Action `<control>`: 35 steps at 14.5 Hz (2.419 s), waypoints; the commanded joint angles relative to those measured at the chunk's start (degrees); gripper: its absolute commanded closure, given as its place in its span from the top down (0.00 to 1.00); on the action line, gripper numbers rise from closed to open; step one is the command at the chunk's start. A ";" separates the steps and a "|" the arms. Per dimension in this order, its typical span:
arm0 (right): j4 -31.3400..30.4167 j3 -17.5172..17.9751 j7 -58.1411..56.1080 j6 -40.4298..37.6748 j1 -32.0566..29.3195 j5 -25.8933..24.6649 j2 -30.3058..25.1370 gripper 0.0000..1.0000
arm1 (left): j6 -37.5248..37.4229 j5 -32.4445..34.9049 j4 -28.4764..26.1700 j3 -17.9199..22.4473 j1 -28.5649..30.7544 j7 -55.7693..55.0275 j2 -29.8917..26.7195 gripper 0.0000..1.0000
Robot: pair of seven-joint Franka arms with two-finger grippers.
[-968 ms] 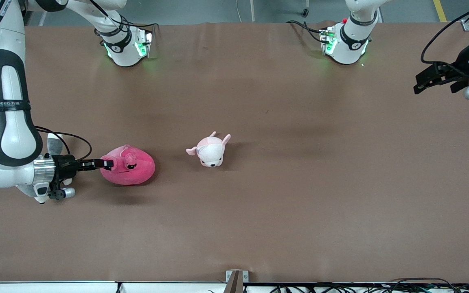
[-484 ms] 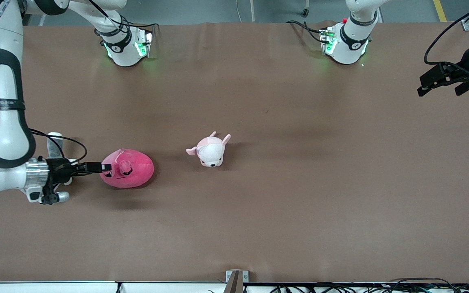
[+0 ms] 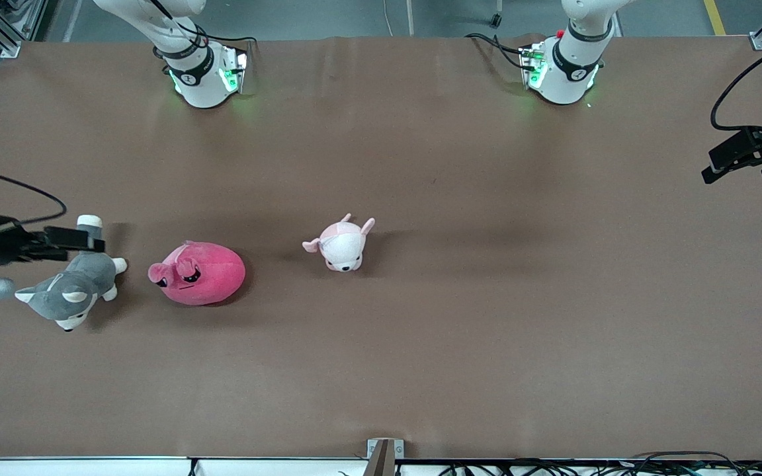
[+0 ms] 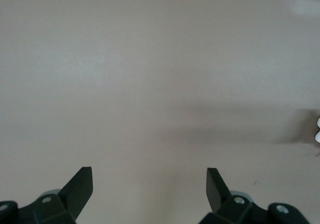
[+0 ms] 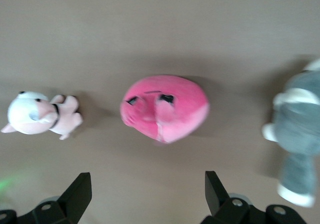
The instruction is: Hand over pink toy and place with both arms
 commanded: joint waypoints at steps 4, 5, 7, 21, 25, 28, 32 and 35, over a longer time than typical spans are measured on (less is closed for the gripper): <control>-1.43 0.82 2.87 0.12 2.69 -16.75 -9.74 1.00 | -0.57 0.15 1.27 0.15 0.23 0.20 0.14 1.00; -1.61 0.83 2.96 0.46 4.79 -20.97 -11.85 1.00 | -0.48 0.41 1.18 0.32 0.14 0.37 0.40 1.00; -2.05 0.91 2.96 0.73 5.16 -22.15 -13.97 1.00 | -0.48 0.85 1.18 0.50 -0.04 0.03 0.32 1.00; -11.61 2.50 12.63 6.52 -0.73 -15.65 -20.03 1.00 | -0.57 0.67 1.00 14.47 -13.04 -0.24 0.40 1.00; -14.70 2.58 12.28 7.32 0.41 -15.82 -22.50 1.00 | -0.65 0.76 1.09 21.56 -21.01 -0.33 0.23 1.00; -17.33 2.58 12.28 8.37 0.33 -15.65 -24.16 1.00 | -0.65 0.67 1.09 25.19 -24.38 -0.24 0.23 1.00; -22.17 2.58 10.18 10.31 0.41 -15.74 -27.42 1.00 | -0.65 0.76 1.18 25.28 -24.64 -0.24 0.14 1.00; -22.44 2.50 10.17 10.05 0.33 -15.74 -27.86 1.00 | -0.65 0.76 1.18 24.93 -24.12 -0.06 0.05 1.00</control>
